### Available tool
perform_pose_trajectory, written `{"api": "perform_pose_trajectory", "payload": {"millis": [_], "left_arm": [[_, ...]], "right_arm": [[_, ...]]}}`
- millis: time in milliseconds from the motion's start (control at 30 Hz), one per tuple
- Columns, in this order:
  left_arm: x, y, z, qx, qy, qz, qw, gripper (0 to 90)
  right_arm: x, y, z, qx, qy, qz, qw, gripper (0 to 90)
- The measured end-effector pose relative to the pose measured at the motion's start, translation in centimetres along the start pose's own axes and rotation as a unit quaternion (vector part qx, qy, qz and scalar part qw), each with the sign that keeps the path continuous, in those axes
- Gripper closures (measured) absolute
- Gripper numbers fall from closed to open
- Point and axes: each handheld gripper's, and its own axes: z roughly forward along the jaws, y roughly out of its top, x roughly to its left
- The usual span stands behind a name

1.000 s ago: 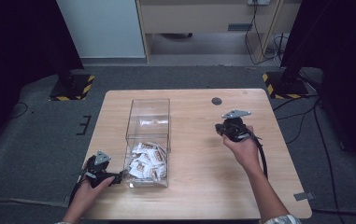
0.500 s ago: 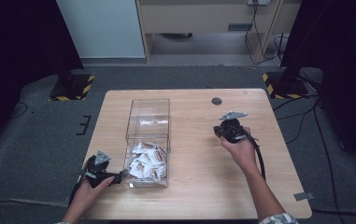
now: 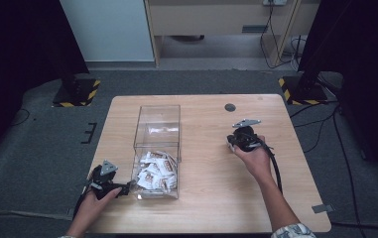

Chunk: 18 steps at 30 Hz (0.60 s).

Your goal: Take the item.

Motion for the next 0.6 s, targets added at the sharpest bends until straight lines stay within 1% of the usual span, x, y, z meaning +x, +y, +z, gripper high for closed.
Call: {"api": "perform_pose_trajectory", "payload": {"millis": [133,267,367,567,600], "left_arm": [[0.00,0.00,0.00,0.000,0.000,0.000,1.0000,0.0],[0.00,0.00,0.00,0.000,0.000,0.000,1.0000,0.0],[0.00,0.00,0.00,0.000,0.000,0.000,1.0000,0.0],[0.00,0.00,0.00,0.000,0.000,0.000,1.0000,0.0],[0.00,0.00,0.00,0.000,0.000,0.000,1.0000,0.0]], "right_arm": [[0.06,-0.03,0.30,0.005,0.000,0.004,1.0000,85.4],[0.13,-0.02,0.24,0.003,0.001,0.005,1.0000,84.2],[0.21,0.06,0.10,0.000,0.000,0.002,1.0000,81.9],[0.26,0.23,-0.34,-0.006,-0.002,0.009,0.9999,75.8],[0.25,0.25,-0.40,-0.008,-0.003,0.007,0.9999,74.8]]}}
